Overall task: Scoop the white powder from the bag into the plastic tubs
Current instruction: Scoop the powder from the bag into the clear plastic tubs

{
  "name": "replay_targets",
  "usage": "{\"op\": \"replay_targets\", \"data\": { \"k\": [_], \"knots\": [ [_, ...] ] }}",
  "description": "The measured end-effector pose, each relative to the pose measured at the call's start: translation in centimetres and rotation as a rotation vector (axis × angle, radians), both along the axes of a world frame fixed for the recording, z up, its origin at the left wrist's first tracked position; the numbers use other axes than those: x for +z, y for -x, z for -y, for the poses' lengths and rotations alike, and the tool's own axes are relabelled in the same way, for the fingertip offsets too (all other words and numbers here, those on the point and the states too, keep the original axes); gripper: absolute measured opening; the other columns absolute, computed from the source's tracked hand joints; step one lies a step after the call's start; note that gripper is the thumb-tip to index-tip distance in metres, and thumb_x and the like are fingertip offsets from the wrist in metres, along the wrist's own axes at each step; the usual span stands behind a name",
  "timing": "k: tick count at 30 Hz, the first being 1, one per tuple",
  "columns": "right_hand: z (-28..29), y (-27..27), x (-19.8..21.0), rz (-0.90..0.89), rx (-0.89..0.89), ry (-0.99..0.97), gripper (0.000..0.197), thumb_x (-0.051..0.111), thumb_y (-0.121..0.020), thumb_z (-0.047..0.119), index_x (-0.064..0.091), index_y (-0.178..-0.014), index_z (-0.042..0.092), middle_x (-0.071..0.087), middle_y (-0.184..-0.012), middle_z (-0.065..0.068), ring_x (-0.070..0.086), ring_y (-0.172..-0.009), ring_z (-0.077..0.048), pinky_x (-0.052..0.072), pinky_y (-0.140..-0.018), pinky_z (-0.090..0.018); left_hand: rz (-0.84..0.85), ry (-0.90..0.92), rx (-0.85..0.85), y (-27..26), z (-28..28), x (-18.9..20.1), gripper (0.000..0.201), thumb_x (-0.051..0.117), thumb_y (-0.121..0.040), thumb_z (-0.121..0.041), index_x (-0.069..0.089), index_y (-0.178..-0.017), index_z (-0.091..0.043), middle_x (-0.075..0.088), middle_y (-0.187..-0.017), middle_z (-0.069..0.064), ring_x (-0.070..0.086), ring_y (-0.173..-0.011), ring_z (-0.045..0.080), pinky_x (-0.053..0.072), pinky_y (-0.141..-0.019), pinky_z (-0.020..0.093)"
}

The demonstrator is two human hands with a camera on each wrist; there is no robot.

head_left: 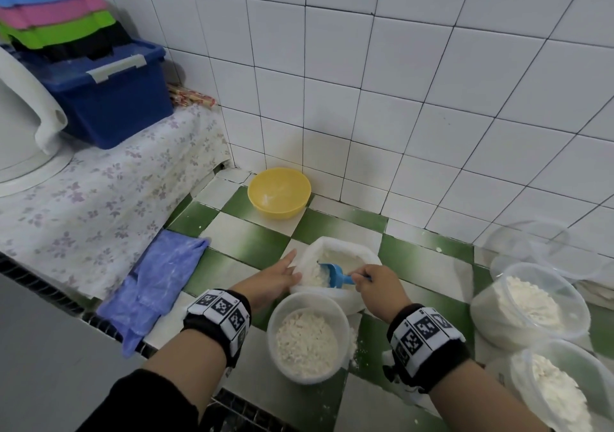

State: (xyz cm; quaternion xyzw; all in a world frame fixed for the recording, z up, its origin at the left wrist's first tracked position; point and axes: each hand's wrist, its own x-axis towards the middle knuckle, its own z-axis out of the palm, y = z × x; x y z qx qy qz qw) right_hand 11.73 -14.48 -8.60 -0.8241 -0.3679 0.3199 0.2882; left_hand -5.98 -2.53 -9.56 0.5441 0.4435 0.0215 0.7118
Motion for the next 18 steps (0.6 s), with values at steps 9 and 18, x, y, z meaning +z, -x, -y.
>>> {"op": "replay_targets", "data": {
  "k": [9,18],
  "knots": [
    [0.5,-0.2,1.5,-0.267,-0.247,0.012,0.024,0.049,-0.097,0.015,0.068,-0.103,0.004,0.059,-0.074,-0.002,0.045,-0.061,-0.011,0.037,-0.052,-0.019,0.045,-0.067,-0.024,0.3,0.6,0.0,0.057,0.04,-0.105,-0.011,0.022,-0.154,-0.034,0.061,-0.118,-0.009,0.063,-0.107,0.014,0.054,-0.082,0.029],
    [3.6,-1.7,3.6,-0.593,-0.397,-0.114,0.021,0.049,-0.096,0.008,0.064,-0.106,-0.003,0.059,-0.073,-0.011,0.03,-0.051,-0.01,0.027,-0.039,-0.017,0.06,-0.141,0.033,1.5,1.4,0.4,0.054,0.045,-0.102,-0.006,0.035,-0.149,-0.032,0.068,-0.114,0.004,0.067,-0.092,0.017,0.053,-0.089,0.034]
  ]
}}
